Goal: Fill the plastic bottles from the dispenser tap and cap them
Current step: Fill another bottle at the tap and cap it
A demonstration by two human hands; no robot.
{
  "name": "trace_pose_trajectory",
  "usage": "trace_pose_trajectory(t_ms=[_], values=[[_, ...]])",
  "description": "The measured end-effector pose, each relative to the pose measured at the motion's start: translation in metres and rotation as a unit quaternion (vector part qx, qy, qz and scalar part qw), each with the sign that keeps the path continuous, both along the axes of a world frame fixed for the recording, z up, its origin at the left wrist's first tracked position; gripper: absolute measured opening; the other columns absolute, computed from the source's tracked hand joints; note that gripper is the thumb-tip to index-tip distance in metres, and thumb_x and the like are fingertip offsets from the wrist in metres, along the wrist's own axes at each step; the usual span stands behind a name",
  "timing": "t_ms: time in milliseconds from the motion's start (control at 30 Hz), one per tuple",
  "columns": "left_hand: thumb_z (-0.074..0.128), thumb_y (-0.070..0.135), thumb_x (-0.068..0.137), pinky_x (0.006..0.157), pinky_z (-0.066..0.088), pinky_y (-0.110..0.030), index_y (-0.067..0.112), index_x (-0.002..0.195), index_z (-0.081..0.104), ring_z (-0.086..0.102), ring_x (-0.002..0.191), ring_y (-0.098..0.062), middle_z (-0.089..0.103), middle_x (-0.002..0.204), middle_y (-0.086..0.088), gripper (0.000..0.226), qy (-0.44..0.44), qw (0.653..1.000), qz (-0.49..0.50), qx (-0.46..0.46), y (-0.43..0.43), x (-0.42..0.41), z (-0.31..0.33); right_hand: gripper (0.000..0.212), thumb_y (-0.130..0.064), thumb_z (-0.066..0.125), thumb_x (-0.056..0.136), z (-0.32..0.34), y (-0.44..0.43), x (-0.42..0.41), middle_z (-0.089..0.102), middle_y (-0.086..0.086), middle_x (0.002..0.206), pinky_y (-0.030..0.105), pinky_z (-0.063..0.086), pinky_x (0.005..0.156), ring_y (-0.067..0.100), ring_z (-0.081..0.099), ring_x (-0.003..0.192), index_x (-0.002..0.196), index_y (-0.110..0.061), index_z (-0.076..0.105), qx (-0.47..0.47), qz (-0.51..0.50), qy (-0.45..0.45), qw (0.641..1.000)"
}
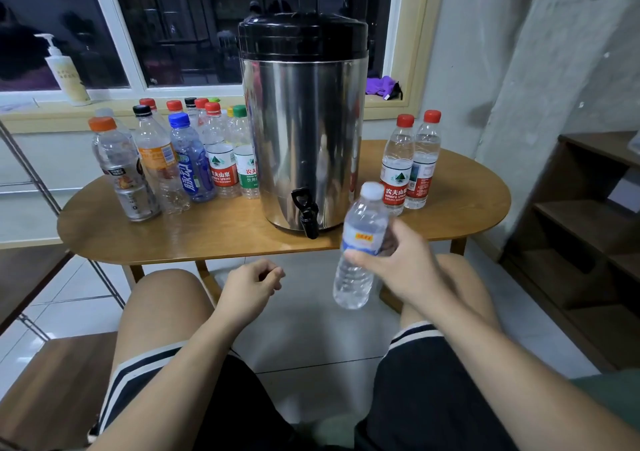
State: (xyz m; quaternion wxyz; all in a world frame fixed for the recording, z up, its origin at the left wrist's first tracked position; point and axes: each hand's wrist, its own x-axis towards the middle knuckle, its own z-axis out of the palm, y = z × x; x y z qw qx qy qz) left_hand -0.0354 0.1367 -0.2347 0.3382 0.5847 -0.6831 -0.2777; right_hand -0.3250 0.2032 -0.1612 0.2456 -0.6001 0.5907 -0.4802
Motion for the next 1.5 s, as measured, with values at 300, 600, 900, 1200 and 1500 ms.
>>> trace_pose_trajectory(t_ms=[300,600,900,1200,1500], values=[[0.066,0.040,0.106,0.080,0.064,-0.041,0.031,0.092,0.076,0.072,0.077,-0.004,0.077,0.080,0.016,0.019,-0.028,0.999,-0.026,0.015,0.004,-0.003,-0.003,0.051,-0.055,0.093,0.078,0.083,-0.043,-0.092,0.070,-0.021,0.095,0.018,0.044,0.063,-0.003,0.065,0.083,0.114,-0.033,0.064,-0.056,-0.155,0.100,0.981],[0.067,0.035,0.106,0.078,0.063,-0.041,0.028,0.089,0.076,0.072,0.076,-0.008,0.077,0.079,0.014,0.020,-0.034,0.999,-0.033,0.018,0.006,-0.005,-0.002,0.063,-0.053,0.093,0.079,0.058,-0.094,-0.122,0.076,-0.001,0.117,0.036,0.054,0.078,0.016,0.069,0.096,0.125,-0.021,0.065,-0.029,-0.198,0.141,0.970],[0.066,0.035,0.106,0.075,0.063,-0.042,0.029,0.088,0.076,0.072,0.077,-0.012,0.077,0.081,0.013,0.021,-0.042,0.998,-0.038,0.022,0.008,-0.003,-0.001,0.072,-0.058,0.090,0.081,0.027,-0.101,-0.123,0.070,0.002,0.132,0.040,0.059,0.090,0.021,0.069,0.114,0.134,-0.021,0.058,-0.029,-0.226,0.111,0.967],[0.066,0.038,0.106,0.076,0.064,-0.040,0.031,0.091,0.076,0.072,0.077,-0.009,0.077,0.082,0.014,0.019,-0.041,0.998,-0.045,0.020,0.010,-0.004,0.008,0.047,-0.043,0.089,0.087,0.000,-0.051,-0.054,0.066,-0.006,0.106,0.030,0.058,0.078,0.009,0.067,0.087,0.116,-0.025,0.056,-0.124,-0.200,0.013,0.972],[0.072,0.041,0.102,0.076,0.058,-0.033,0.025,0.092,0.075,0.076,0.078,-0.008,0.079,0.083,0.007,0.019,0.005,1.000,-0.004,0.001,0.000,0.026,0.045,0.027,-0.048,0.082,0.093,-0.063,-0.026,0.038,0.069,-0.004,0.075,0.044,0.057,0.066,0.019,0.070,0.070,0.092,-0.030,0.062,-0.042,-0.078,-0.032,0.996]])
